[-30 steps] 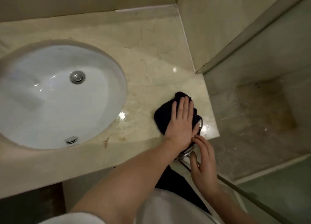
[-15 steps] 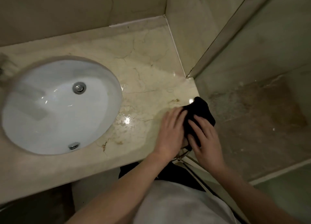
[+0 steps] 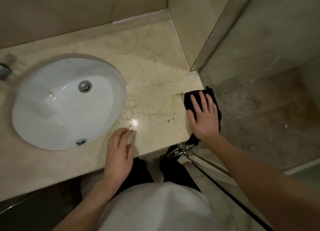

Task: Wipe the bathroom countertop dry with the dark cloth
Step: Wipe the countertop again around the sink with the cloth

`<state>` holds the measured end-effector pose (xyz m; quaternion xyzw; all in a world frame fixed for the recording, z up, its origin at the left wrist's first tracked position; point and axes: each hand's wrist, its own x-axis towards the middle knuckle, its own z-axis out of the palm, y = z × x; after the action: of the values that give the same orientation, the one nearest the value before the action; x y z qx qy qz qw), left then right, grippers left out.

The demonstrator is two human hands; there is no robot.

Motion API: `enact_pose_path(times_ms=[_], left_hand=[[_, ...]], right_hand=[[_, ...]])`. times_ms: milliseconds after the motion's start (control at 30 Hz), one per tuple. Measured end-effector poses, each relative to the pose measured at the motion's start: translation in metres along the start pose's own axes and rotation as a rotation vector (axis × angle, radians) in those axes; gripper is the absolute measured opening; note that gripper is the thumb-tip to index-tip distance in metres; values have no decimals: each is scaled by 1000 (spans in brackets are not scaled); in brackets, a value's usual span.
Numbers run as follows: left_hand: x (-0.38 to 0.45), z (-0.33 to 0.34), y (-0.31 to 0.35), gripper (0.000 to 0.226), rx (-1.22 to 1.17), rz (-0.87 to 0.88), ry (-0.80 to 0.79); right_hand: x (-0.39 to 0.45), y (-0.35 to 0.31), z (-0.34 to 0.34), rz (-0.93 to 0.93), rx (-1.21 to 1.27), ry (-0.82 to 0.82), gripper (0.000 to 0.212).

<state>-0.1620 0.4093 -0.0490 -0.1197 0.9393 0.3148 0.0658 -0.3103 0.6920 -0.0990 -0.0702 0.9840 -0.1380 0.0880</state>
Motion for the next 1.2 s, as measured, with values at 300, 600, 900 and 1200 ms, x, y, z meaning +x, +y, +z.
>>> enact_pose_path(times_ms=[300, 600, 900, 1200], left_hand=[[-17, -19, -10, 47, -81, 63, 8], [-15, -37, -29, 41, -180, -60, 56], [-5, -34, -35, 41, -228, -205, 135], [-16, -43, -43, 38, -282, -286, 181]], right_hand=[[-68, 6, -4, 293, 39, 39, 47], [-69, -20, -57, 234, 141, 246, 32], [-18, -158, 26, -683, -56, -2, 45], [81, -155, 45, -820, -65, 40, 43]])
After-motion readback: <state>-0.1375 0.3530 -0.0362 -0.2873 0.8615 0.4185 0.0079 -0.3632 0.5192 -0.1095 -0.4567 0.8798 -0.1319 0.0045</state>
